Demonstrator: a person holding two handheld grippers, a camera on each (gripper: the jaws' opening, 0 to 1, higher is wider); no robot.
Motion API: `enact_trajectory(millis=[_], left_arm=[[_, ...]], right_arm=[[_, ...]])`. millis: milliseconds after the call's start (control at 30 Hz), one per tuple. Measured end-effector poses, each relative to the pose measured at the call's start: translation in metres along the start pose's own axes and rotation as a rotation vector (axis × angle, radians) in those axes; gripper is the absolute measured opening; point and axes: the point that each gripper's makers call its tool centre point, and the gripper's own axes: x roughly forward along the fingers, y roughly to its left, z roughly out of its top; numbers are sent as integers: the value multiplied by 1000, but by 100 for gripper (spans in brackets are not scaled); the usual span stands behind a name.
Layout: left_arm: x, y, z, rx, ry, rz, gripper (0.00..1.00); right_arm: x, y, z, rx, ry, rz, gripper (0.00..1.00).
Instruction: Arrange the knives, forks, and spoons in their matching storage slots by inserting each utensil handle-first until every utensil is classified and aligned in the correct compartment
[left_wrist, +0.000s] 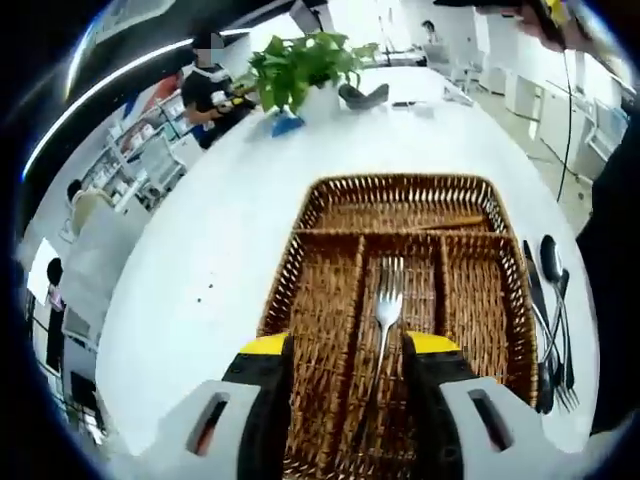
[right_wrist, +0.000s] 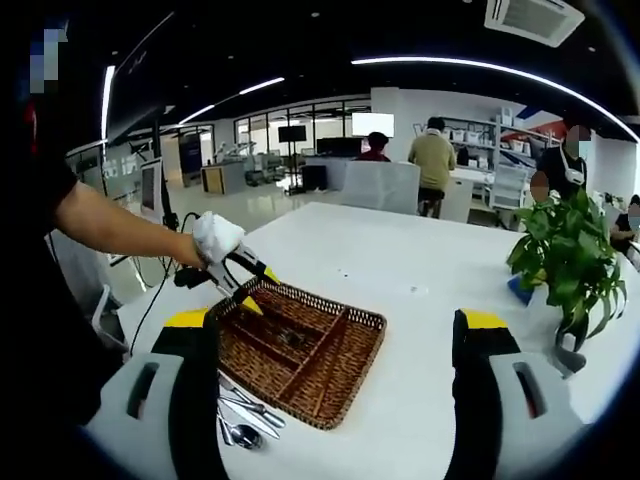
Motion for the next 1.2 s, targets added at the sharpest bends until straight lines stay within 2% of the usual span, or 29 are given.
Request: enact_trajectory(millis=[33,100,200,233,300,433,467,567,600,633,767,800,833,933,1200], left_arm=[[-8,3,6,-25,-40,11,60],[-20,10,9,-50,-62,44,70],[-44,19,17,-100,-141,88,87],[-51,21,16,-111,-144,97,91],[-70,24,20,-182,-199,113,100],[-97,24,18,-267,-238,132,100],[-109,26,20,-282,-269,158,100],[-118,27,20,-296,-290,181,100],[-129,23,21,-325,-304,193,100],[-153,21,20,-300,-320,246,100],[-170,15,16,-327,-313,268,100],[-196,11,10,-346,-328,328,100],[-211,7,1,-362,-328,354,100],[-228,-1,-7,-375,-327,408,100],[-258,-24,-9,-403,-336,490,100]], right_arm=[[0,-1,0,0,-2,0,100],[0,-2,1,-4,-6,-3,100],[0,-5,4,-20,-12,-13,100],[0,-6,5,-22,-12,-14,100],[-1,-9,5,-24,-11,-22,100],[-4,-17,5,-12,-17,-45,100],[-4,-17,4,-12,-17,-47,100],[-5,-18,4,-11,-16,-49,100],[-7,-18,4,-10,-19,-48,100],[-10,-14,2,-26,-19,-29,100],[-10,-13,2,-35,-21,-15,100],[-14,-12,8,-44,-40,-4,100],[-16,-12,10,-49,-47,1,100],[-22,-11,11,-55,-53,10,100],[-26,-10,2,-57,-60,23,100]])
